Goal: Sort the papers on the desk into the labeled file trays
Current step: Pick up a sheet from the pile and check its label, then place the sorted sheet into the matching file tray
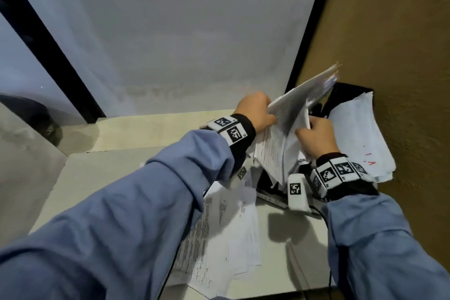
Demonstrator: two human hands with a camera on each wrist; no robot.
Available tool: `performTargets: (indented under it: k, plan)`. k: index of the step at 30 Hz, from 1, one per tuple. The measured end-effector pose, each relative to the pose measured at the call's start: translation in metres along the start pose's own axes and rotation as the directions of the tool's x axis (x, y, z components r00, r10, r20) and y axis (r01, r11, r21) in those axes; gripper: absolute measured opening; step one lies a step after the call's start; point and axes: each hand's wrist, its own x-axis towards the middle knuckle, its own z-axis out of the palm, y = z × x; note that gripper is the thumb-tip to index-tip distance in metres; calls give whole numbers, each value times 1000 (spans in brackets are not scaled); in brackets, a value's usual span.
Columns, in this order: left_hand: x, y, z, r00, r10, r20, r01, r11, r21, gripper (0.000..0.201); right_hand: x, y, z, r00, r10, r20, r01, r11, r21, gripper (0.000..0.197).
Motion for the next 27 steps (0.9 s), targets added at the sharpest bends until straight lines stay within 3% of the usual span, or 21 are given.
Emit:
performTargets:
  k: [4, 9, 12, 14, 18, 22, 24, 27]
  plan:
    - [19, 7, 31, 997, -19, 74, 16, 999, 32, 21, 6, -5, 0, 1000, -8, 10, 10, 989, -146, 16]
    - [31, -4, 77, 973, -123, 197, 132, 991, -35, 20, 8, 21, 29, 984, 165, 62, -129, 913, -387, 30]
    - [28, -15, 96, 946, -152, 286, 182, 980, -84, 23, 0, 36, 45, 960, 257, 115, -196, 903, -383, 35]
    - [25, -22, 100, 946, -145, 290, 186, 976, -118, 23, -2, 39, 51, 962, 252, 104, -200, 911, -360, 36]
    - [11, -34, 90, 967, -130, 217, 195, 929, -313, 36, -2, 29, 49, 985, 151, 77, -121, 942, -312, 35]
    - [-17, -82, 69, 965, -253, 75, 244, 745, -621, 28, -26, 4, 43, 997, -78, -3, 77, 988, -132, 38]
    - [-40, -125, 67, 923, -384, 23, 316, 720, -618, 17, -51, -10, 49, 978, -207, 18, 207, 978, -4, 39]
    - [-81, -194, 73, 803, -595, -23, 553, 759, -345, 13, -87, -7, 76, 931, -305, 200, 307, 952, 22, 25]
